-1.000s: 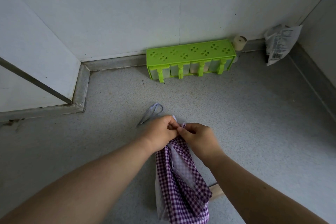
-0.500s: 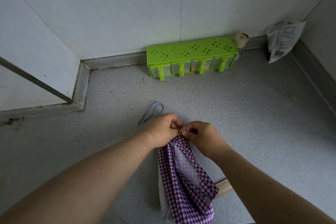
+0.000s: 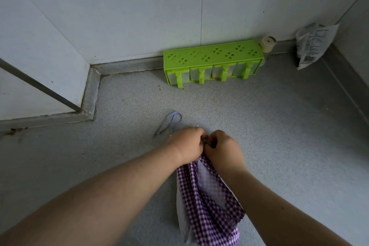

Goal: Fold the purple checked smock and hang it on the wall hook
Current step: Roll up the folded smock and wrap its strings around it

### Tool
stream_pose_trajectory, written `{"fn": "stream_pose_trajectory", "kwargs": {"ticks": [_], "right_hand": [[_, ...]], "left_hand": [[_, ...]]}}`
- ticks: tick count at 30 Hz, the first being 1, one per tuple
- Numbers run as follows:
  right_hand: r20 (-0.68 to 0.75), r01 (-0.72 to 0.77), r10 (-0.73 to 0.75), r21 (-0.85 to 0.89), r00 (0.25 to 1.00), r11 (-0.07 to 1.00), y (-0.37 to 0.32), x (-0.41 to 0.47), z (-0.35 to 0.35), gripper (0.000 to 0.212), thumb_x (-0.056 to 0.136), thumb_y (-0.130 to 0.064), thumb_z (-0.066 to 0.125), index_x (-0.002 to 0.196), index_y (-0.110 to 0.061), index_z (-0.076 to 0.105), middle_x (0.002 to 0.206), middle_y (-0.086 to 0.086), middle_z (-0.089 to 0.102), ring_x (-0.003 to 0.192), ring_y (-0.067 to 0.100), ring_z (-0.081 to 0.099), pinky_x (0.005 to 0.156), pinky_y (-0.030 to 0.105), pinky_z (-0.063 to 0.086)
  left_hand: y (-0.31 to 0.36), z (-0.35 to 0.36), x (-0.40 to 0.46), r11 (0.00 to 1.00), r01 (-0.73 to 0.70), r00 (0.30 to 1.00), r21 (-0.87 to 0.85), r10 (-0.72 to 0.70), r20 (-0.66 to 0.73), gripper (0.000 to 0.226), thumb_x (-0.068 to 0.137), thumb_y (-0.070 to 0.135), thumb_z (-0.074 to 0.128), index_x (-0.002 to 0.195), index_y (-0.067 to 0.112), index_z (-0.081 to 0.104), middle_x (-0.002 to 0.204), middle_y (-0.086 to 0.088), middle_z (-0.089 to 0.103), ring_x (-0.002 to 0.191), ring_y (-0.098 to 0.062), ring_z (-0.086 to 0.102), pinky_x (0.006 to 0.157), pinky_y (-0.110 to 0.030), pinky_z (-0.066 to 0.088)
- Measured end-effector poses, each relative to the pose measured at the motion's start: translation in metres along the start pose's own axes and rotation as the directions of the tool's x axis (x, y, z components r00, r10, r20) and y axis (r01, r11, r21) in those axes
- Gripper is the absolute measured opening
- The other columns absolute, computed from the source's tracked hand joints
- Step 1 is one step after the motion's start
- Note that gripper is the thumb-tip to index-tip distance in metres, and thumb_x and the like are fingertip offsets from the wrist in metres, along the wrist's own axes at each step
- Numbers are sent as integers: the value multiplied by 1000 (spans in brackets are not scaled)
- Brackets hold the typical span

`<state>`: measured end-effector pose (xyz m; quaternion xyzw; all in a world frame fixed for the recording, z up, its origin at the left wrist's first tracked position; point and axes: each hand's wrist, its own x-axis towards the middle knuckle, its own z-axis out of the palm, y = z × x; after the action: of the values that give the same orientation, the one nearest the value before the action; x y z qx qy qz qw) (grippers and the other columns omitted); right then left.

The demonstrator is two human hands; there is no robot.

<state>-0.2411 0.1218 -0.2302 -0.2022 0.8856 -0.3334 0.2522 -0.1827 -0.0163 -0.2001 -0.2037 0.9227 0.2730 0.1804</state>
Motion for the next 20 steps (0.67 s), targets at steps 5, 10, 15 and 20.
{"fn": "stream_pose_trajectory", "kwargs": {"ticks": [5, 10, 15, 20], "right_hand": [[-28, 127, -128, -18, 991, 992, 9, -2, 1, 14, 89, -18, 68, 80, -22, 58, 80, -9, 60, 72, 7, 57, 60, 20, 42], [-4, 180, -180, 3, 984, 984, 15, 1, -1, 17, 90, -18, 71, 79, -23, 59, 83, -11, 60, 75, 3, 57, 63, 18, 46], [7, 201, -201, 16, 980, 979, 17, 3, -1, 16, 91, -18, 71, 81, -25, 61, 86, -12, 62, 77, 1, 58, 66, 16, 47], [58, 191, -192, 21, 980, 981, 15, 4, -5, 14, 92, -25, 71, 83, -30, 62, 87, -13, 62, 79, 1, 58, 67, 16, 48]], "left_hand": [[-18, -4, 11, 988, 48, 992, -149, -30, 121, 22, 102, 28, 59, 115, 33, 77, 115, 9, 77, 111, -13, 69, 94, -27, 50], [-28, 0, 18, 987, 31, 988, -157, -7, 157, 16, 100, 26, 66, 111, 33, 76, 85, 20, 67, 90, -8, 68, 82, -23, 49], [-32, 2, 15, 984, 36, 992, -172, -14, 123, 7, 99, 33, 69, 97, 40, 67, 85, 21, 67, 88, -6, 67, 82, -26, 52], [-31, 2, 9, 993, 27, 997, -116, -18, 78, 4, 100, 37, 62, 99, 39, 66, 99, 17, 70, 96, -10, 68, 91, -35, 57]]}}
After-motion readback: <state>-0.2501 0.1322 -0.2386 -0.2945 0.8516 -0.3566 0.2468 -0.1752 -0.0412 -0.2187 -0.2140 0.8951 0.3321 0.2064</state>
